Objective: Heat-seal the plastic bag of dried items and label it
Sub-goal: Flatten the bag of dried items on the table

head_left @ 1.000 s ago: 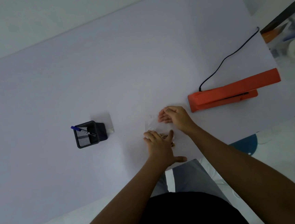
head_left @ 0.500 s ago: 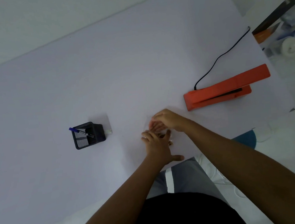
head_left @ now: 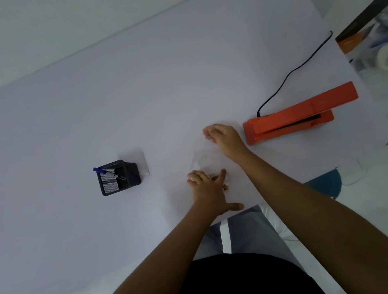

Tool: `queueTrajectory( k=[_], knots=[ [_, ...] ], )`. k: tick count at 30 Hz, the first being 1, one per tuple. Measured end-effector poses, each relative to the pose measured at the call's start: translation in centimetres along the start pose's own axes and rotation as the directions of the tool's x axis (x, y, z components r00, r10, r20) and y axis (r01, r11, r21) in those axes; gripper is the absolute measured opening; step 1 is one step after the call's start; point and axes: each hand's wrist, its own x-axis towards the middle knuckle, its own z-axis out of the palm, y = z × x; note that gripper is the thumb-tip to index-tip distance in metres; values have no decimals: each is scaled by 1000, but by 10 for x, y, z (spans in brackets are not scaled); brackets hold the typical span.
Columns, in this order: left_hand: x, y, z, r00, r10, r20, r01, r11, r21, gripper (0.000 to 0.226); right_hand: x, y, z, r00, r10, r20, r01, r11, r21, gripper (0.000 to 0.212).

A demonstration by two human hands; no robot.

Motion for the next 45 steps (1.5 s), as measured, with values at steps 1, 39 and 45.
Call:
queueTrajectory(
  k=[1,39,45],
  knots=[
    [0,0,0,1000,3,1,-3,1000,-7,123,-4,2,-6,997,-41,-62,35,995,-96,26],
    [14,-21,-40,917,68,-393,-392,336,-857,15,-107,13,-110,995,66,72,-61,996,-71,12],
    [18,56,-51,945,43,-325,-328,138,-935,19,-112,32,-172,992,124,30,-127,979,157,13]
  ],
)
